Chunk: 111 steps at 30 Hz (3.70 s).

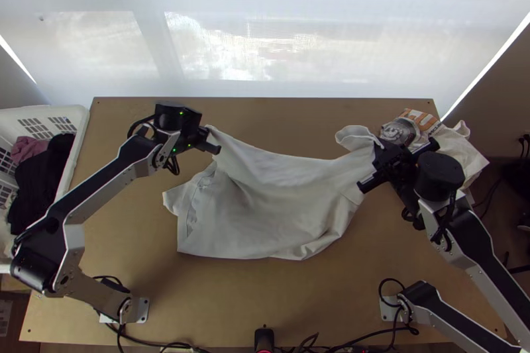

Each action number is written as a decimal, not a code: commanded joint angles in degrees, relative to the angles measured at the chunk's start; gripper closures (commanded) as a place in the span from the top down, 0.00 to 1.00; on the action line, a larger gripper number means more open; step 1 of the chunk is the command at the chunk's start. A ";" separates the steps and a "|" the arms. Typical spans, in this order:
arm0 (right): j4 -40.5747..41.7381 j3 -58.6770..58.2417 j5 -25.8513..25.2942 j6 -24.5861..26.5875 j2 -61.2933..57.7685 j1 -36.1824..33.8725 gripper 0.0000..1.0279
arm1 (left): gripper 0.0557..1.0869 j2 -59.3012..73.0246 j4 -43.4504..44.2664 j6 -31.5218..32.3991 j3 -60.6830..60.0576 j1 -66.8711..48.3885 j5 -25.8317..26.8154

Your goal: Fold the t-shirt

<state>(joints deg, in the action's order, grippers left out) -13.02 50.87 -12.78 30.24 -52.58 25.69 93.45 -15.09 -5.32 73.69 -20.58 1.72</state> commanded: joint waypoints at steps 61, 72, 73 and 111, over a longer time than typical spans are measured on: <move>3.17 -4.11 -0.50 -4.05 2.39 -3.02 0.02 | 0.72 24.41 -31.67 9.19 23.25 -5.26 2.94; 2.64 -3.85 -0.58 -4.05 2.83 -2.93 0.02 | 0.18 23.45 -29.73 8.57 22.29 -5.26 4.88; 2.56 -3.85 -0.58 -4.05 2.92 -2.93 0.02 | 0.12 23.18 -29.64 8.49 22.29 -5.26 4.88; -2.89 24.54 -3.75 0.08 0.55 0.06 0.02 | 0.03 -14.35 -34.74 3.56 53.66 -0.60 -1.19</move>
<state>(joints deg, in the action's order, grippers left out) -15.16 69.47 -15.84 29.19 -51.72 25.71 81.65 -46.54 -1.28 118.58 -21.78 1.65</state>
